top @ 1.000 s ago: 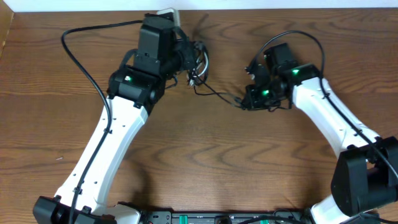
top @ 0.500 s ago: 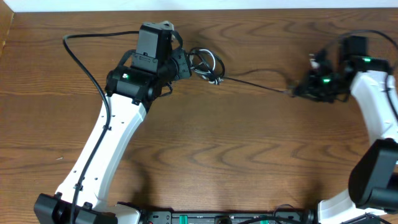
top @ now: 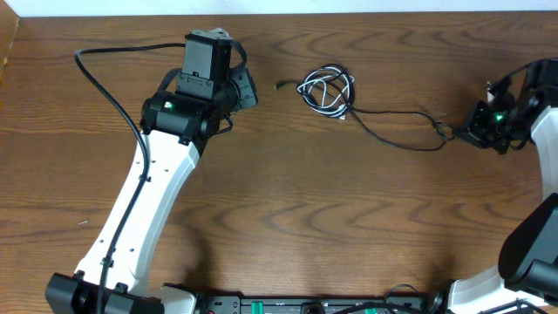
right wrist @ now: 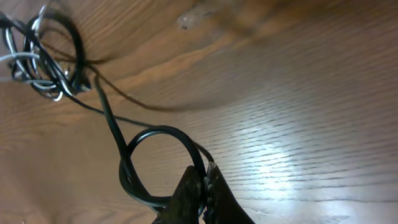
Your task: Untangle cables
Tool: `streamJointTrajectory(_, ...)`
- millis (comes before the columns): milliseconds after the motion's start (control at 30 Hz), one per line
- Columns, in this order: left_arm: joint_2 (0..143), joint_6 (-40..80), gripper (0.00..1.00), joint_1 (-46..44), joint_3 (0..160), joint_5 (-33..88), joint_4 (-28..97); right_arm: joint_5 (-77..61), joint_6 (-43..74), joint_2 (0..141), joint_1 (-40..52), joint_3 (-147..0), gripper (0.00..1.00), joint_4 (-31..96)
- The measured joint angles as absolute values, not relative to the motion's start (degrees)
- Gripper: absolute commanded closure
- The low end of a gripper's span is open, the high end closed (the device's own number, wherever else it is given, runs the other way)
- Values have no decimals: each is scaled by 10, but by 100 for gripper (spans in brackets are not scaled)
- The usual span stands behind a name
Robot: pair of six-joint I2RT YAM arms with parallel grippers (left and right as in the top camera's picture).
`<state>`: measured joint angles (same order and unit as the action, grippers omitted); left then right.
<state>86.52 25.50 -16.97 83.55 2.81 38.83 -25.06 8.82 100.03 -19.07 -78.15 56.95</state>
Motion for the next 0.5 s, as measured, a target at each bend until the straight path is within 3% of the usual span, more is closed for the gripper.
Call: streamJointTrajectory(500,865,255,92,-170,835,28,388,-343,-16,959,-69,-831,99,608)
